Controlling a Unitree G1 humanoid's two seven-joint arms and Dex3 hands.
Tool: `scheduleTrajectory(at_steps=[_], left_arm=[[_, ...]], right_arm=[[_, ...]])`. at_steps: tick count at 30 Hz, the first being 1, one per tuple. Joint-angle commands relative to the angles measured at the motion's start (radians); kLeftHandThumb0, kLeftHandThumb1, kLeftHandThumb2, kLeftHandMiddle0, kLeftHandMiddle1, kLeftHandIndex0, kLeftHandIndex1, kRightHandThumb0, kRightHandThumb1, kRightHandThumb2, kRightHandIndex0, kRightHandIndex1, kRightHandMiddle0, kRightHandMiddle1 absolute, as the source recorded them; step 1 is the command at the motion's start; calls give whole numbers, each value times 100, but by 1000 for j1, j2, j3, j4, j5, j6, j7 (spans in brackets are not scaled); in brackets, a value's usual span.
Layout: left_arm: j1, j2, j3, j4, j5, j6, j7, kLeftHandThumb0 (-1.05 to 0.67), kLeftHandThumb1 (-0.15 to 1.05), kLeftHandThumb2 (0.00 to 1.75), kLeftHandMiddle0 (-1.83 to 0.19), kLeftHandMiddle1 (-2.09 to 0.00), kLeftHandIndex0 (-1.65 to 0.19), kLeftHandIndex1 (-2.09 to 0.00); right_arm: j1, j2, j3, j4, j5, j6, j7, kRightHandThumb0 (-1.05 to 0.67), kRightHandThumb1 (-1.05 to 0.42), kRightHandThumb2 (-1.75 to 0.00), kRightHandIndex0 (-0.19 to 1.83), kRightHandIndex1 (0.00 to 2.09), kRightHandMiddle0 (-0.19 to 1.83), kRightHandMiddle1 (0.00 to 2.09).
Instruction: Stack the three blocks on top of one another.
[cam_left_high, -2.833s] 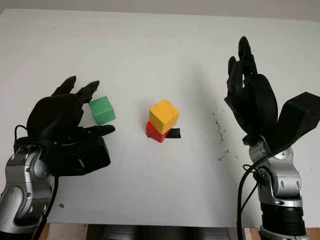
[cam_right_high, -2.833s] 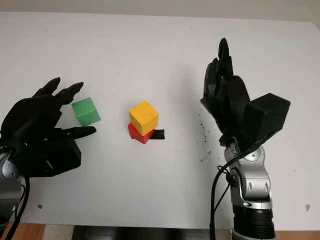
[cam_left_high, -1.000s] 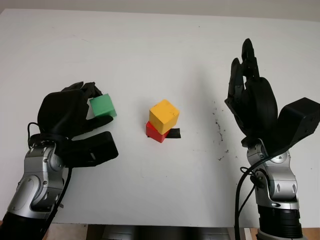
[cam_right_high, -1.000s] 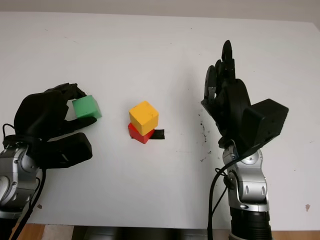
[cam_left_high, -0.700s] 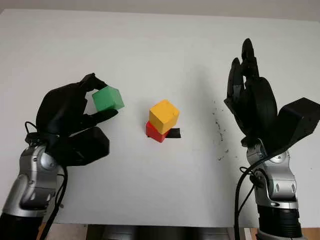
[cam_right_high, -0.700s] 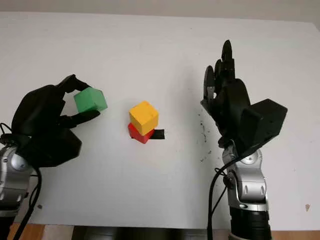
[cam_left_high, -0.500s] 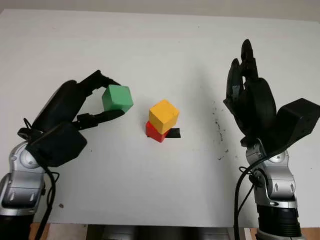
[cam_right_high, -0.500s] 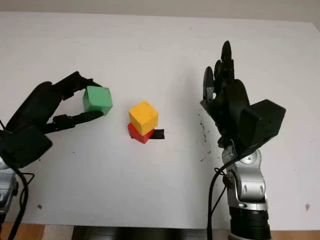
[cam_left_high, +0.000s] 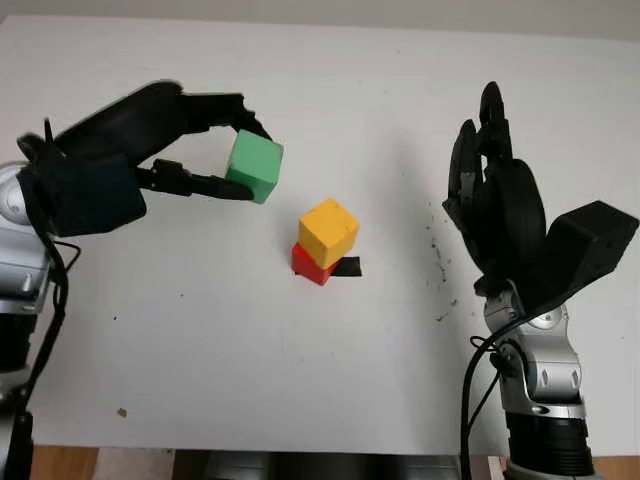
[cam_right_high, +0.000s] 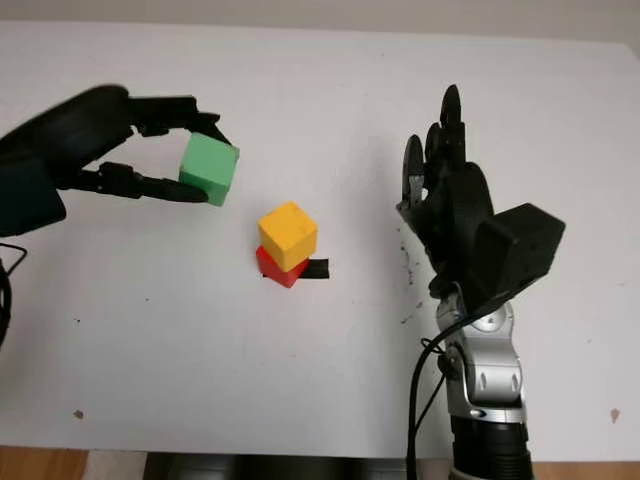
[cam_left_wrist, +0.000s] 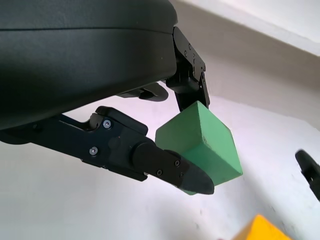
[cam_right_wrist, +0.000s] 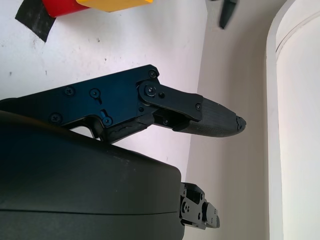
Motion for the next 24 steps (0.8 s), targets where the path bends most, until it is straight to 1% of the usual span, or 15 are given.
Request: scheduleTrajectory(at_steps=[1, 4, 7, 11, 14, 16, 21, 24], left_arm=[[-82, 8, -18, 32, 4, -31, -12, -46, 103, 5, -39, -6, -61, -101], [-120, -15, -32, 68, -8, -47, -17, -49, 103, 5, -41, -6, -68, -99], [-115, -57, -34, 72, -36, -43, -8, -48, 101, 5, -39, -5, -71, -92], [-86, -125, -22, 117, -117, -92, -15, -48, 101, 5, -30, -3, -68, -93], [-54, -181, -8, 149, -208, -81, -40, -49, 102, 6, -25, -3, -65, -96], [-19, -225, 2, 164, -281, -55, -63, -47, 102, 6, -22, -4, -61, -105], [47, -273, 6, 174, -357, -27, -105, -50, 105, 9, -17, -4, -51, -120], [78, -294, 13, 186, -384, -46, -124, -49, 105, 11, -16, -5, -47, -124]], right_arm=[[9, 1, 4, 3, -3, -6, 2, -64, -105, -69, -19, 0, -19, 0], [10, -4, 9, 7, -6, -9, 13, -64, -105, -71, -19, 0, -19, 0], [14, -3, 11, 7, -5, -8, 20, -65, -105, -72, -19, 0, -19, 0], [18, -1, 13, 5, -6, -2, 21, -65, -105, -72, -19, 0, -19, 0], [22, 3, 11, 12, -3, -14, 21, -65, -105, -71, -19, 0, -19, 0], [23, 6, 7, 17, 2, -16, 19, -66, -105, -70, -19, 0, -19, 0], [25, 2, 5, 22, 10, -16, 23, -67, -105, -67, -19, 0, -19, 0], [27, 4, 2, 16, 15, -5, 21, -67, -105, -66, -19, 0, -19, 0]])
